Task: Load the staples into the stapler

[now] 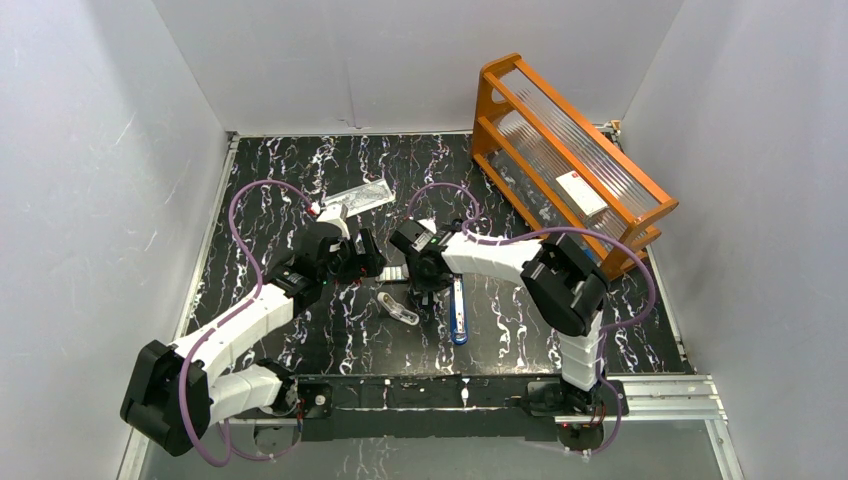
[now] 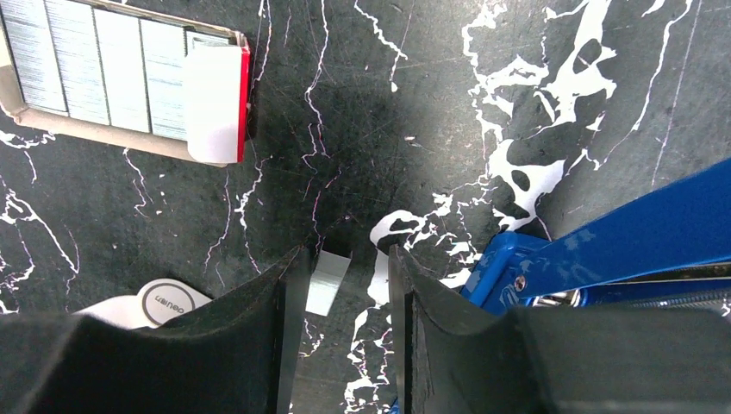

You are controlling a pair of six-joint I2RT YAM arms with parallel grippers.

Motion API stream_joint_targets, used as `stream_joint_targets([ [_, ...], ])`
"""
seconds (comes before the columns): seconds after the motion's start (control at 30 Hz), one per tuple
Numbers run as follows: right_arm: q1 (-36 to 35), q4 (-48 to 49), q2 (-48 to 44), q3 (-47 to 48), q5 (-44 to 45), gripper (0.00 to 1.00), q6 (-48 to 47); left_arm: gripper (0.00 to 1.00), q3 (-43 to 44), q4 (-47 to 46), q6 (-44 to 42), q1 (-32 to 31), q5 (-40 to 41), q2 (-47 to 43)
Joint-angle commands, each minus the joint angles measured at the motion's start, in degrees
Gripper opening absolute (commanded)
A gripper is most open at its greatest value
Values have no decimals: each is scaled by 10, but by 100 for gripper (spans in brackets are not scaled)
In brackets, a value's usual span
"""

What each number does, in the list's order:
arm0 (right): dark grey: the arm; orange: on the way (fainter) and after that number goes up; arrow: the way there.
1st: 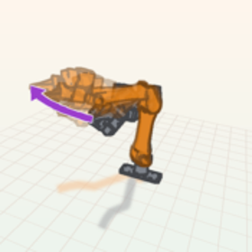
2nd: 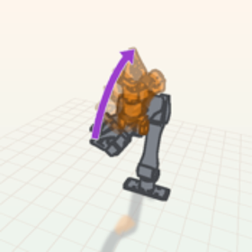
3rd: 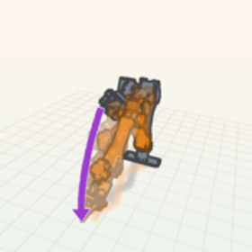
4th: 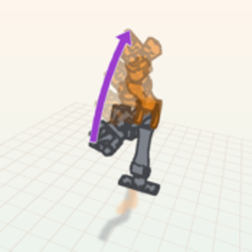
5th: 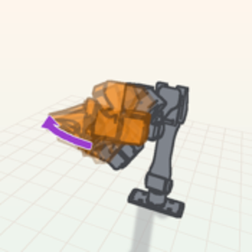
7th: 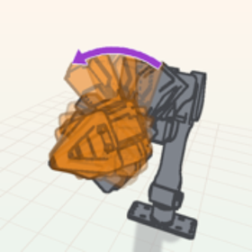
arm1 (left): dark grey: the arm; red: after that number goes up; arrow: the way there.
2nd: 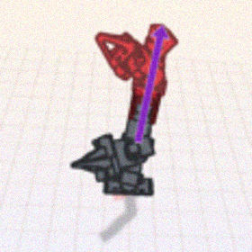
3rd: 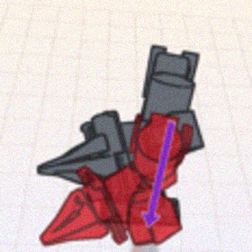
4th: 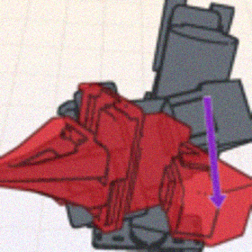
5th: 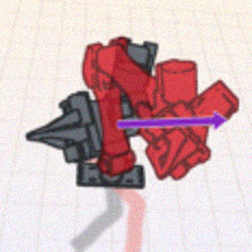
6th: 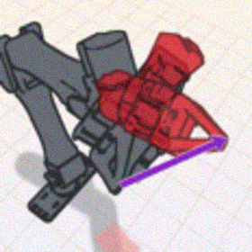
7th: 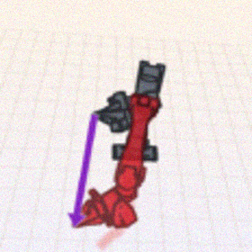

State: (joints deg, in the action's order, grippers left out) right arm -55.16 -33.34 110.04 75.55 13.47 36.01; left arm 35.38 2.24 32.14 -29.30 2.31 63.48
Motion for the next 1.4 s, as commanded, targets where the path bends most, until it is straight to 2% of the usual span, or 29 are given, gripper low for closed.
stream_joint_targets([
  [0.0, -12, -26, 19, 26, 11, 47, 7, 87, 0, 0, -2, 1, 6, -10],
  [0.1, -14, -42, 26, 35, 14, 46, 19, 87, 0, 0, -1, 1, 4, -9],
  [0.3, -21, -60, 22, 20, 24, 35, 71, 87, 0, -3, 1, 1, 1, -9],
  [0.5, -22, -57, 26, 19, 25, 35, 84, 87, -2, -3, 1, 1, -1, -12],
  [0.57, -23, -36, 21, 13, 21, 35, 80, 87, -3, -3, 2, 1, 0, -14],
  [0.67, -23, -9, 14, 2, 17, 28, 61, 87, -4, -4, 2, 1, 0, -15],
  [0.8, -23, -10, 23, 13, 24, 23, 29, 87, -3, -3, 1, 1, 0, -13],
  [0.9, -23, -11, 25, 12, 34, 24, 10, 87, -3, -2, 1, 1, 2, -13],
  [1.03, -23, -21, 21, 7, 45, 35, 9, 87, -2, -2, 1, 1, 2, -12],
  [1.1, -23, -33, 18, 4, 49, 37, 28, 87, -3, -3, 1, 1, 1, -10],
  [1.37, -23, -54, 26, 8, 33, 30, 79, 87, -2, -3, 2, 1, -1, -7],
])
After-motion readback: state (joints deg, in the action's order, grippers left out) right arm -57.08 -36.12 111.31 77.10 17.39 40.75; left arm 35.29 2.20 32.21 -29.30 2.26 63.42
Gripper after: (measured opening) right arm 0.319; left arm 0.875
